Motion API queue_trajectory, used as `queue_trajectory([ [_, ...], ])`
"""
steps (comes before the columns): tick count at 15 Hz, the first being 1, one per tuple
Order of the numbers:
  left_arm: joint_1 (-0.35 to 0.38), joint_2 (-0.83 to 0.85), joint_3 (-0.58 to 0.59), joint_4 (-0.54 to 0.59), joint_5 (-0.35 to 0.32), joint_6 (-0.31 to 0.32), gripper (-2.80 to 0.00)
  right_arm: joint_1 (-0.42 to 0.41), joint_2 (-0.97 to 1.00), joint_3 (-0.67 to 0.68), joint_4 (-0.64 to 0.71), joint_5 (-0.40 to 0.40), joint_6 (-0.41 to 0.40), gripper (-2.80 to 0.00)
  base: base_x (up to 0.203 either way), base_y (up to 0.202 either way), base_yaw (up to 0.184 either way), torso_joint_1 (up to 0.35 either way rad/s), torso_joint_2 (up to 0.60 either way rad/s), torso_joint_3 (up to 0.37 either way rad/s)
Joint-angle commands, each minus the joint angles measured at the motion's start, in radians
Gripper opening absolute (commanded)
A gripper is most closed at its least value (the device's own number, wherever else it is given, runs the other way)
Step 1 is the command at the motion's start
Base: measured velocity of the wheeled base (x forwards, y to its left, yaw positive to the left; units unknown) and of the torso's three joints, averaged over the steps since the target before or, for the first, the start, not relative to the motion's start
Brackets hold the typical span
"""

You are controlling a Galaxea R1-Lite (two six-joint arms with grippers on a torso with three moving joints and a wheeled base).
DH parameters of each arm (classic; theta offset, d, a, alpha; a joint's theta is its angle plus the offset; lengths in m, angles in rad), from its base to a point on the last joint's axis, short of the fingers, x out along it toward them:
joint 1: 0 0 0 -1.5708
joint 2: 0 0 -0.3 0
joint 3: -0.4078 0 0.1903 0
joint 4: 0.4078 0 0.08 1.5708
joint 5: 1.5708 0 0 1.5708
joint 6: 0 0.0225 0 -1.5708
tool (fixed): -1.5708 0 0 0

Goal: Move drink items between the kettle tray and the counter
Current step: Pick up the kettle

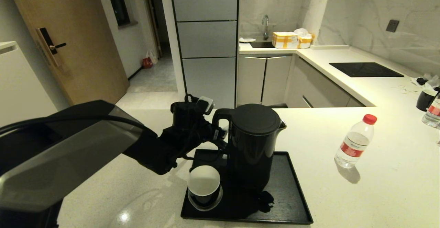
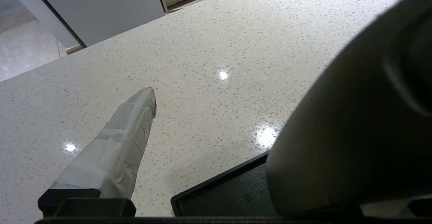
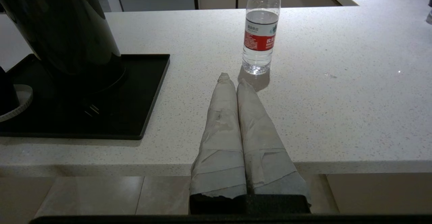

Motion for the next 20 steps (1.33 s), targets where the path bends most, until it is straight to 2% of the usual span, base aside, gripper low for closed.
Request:
queue_trajectory([
  [1,-0.005,-0.002,0.005,-0.004,0.001,0.000,0.00,0.000,0.001,0.003,0.000,0.001,-0.001,-2.80,0.000,0.000,0.000,0.000,0.00,0.000],
  [8,-0.011,-0.014,0.016,0.005,0.002,-0.001,0.00,0.000,0.001,0.003,0.000,0.001,-0.001,-2.80,0.000,0.000,0.000,0.000,0.00,0.000],
  [9,-0.012,-0.012,0.014,0.004,0.005,-0.001,-2.63,0.000,0.001,0.002,-0.001,0.001,-0.001,-2.80,0.000,0.000,0.000,0.000,0.00,0.000],
  [10,-0.010,-0.011,0.014,0.005,0.005,-0.001,-2.80,0.000,0.001,0.002,0.000,0.001,-0.001,-2.80,0.000,0.000,0.000,0.000,0.00,0.000],
  [20,-0.033,-0.024,0.005,0.011,0.005,-0.004,-2.80,0.000,0.001,0.003,0.000,0.001,-0.001,-2.80,0.000,0.000,0.000,0.000,0.00,0.000],
])
